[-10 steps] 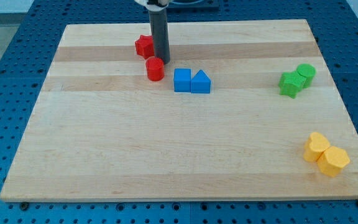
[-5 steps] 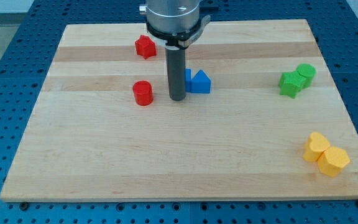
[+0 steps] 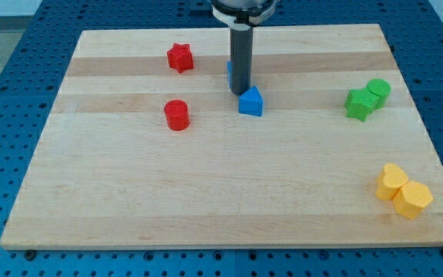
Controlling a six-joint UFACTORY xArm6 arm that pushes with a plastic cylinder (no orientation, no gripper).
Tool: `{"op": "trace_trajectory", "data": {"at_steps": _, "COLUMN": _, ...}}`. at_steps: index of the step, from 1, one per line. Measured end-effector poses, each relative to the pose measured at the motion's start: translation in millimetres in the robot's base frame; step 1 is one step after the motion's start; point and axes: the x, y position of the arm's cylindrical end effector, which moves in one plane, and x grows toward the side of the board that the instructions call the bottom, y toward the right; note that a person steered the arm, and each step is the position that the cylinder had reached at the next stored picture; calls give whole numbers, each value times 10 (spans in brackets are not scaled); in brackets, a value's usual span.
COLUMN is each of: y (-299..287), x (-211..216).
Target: Move the blue cube towards the top centre
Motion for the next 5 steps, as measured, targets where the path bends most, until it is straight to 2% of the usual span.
{"op": "trace_trajectory", "data": {"at_steps": 5, "y": 0, "x": -967}}
